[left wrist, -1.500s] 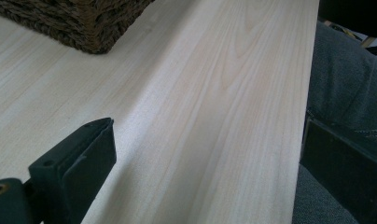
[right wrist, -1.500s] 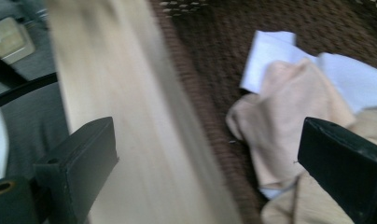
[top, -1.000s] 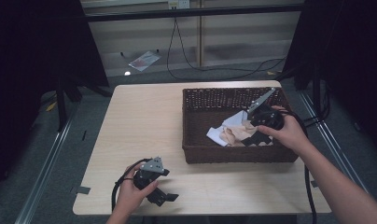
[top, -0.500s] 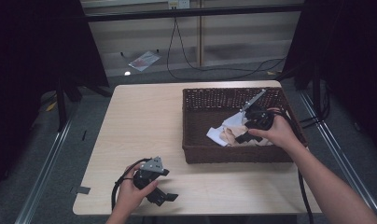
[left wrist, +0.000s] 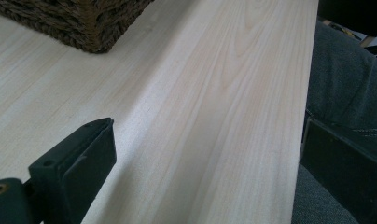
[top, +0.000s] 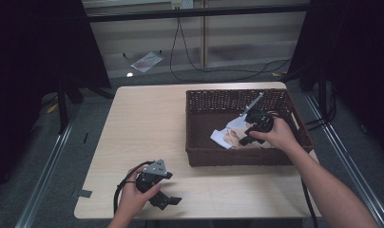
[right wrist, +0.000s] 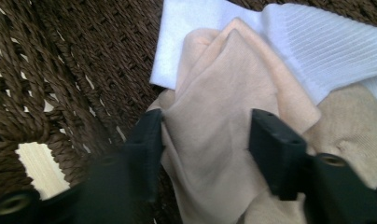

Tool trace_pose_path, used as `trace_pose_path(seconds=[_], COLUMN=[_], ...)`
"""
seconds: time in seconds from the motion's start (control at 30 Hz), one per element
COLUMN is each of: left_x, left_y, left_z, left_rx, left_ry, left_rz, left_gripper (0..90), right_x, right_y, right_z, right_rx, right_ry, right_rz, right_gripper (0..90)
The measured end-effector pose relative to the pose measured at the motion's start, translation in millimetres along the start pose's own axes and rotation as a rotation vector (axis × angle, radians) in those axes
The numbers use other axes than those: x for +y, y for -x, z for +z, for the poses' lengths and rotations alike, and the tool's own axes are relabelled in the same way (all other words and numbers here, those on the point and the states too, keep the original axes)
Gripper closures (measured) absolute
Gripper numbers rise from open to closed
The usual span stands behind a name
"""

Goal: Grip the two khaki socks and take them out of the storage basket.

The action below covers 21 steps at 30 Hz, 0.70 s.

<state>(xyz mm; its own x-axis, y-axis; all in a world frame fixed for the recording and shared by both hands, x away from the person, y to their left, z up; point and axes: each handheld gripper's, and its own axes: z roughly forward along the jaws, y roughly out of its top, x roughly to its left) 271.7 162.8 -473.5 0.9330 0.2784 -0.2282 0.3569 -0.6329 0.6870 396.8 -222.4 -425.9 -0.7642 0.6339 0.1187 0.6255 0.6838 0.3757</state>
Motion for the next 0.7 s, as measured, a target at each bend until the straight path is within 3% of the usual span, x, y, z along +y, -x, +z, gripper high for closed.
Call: trace_pose_path(seconds=[0.17,0.23,0.43,0.7], left_x=[-0.1,-0.1,0.2,0.6], left_y=[-0.7,-0.7,-0.9,-0.6], left_z=[-1.0,-1.0,-1.8,-2.0], left_rx=[0.003,-0.002,0.001,0.004], left_ry=[0.000,0.001,-0.003,-0.011], left_rz=[0.006,0.005,0.006,0.008], left_gripper=[3.1,3.1,3.1,3.1], right_x=[0.5,1.2,5.5,9.8], right_y=[-0.1,-1.5,-7.0,-12.1], right_z=[2.8,1.6,-11.4,-40.8], right_rx=[0.020,0.026,0.024,0.025], right_ry=[-0.023,-0.040,-0.062,-0.044], right_rz=[-0.016,-0.015,-0.034,-0.052], right_gripper=[79.6,85.2,88.0,88.0])
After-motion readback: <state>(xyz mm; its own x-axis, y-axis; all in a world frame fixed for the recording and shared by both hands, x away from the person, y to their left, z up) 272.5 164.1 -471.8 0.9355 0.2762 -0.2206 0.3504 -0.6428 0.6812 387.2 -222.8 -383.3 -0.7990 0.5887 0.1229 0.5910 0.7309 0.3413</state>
